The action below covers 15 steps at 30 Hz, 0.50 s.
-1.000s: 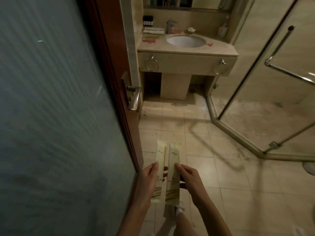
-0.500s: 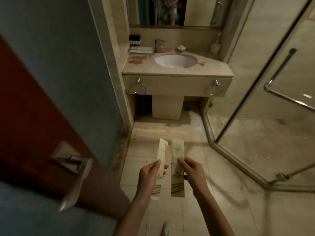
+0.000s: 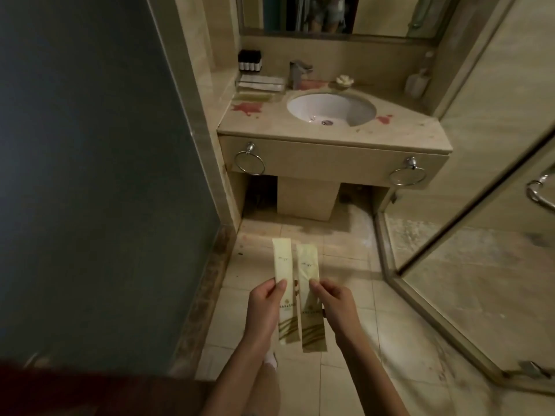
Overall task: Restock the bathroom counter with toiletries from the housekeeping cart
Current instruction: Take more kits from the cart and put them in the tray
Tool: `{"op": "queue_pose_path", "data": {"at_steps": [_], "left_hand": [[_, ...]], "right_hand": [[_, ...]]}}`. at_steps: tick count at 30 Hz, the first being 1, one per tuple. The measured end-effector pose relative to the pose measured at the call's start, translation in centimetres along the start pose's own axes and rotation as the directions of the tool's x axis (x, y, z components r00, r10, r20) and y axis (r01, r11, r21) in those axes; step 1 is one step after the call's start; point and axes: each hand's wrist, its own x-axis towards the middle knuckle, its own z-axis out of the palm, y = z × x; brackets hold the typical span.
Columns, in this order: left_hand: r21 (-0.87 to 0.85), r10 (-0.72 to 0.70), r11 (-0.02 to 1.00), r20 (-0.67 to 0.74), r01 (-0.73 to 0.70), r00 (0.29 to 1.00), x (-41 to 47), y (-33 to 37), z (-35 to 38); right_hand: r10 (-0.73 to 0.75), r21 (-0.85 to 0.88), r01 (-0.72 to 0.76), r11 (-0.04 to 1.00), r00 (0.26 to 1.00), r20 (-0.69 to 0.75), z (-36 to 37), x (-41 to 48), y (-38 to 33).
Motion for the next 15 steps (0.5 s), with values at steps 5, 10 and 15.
{"op": "queue_pose_path", "data": {"at_steps": [5,10,15], "left_hand": [[-0.067,-0.020,0.997,0.078,0.025,0.997,8.7,3.3,1.8],[-0.093,0.035,0.995,0.135,-0.023,0.990,18.5,9.4,2.7],[-0.134,0.080,0.989,0.141,-0.061,0.987,26.6,14.7,1.9]], "right_hand": [[0.002,0.026,-0.001,1.000,1.000,-0.029,0.3,7.9,-2.8],[-0.005,0.049,0.011,0.999,0.994,-0.113,1.2,17.6,-8.6],[-0.002,0.115,0.009,0.993,0.998,-0.058,3.7,26.1,-13.6]]}}
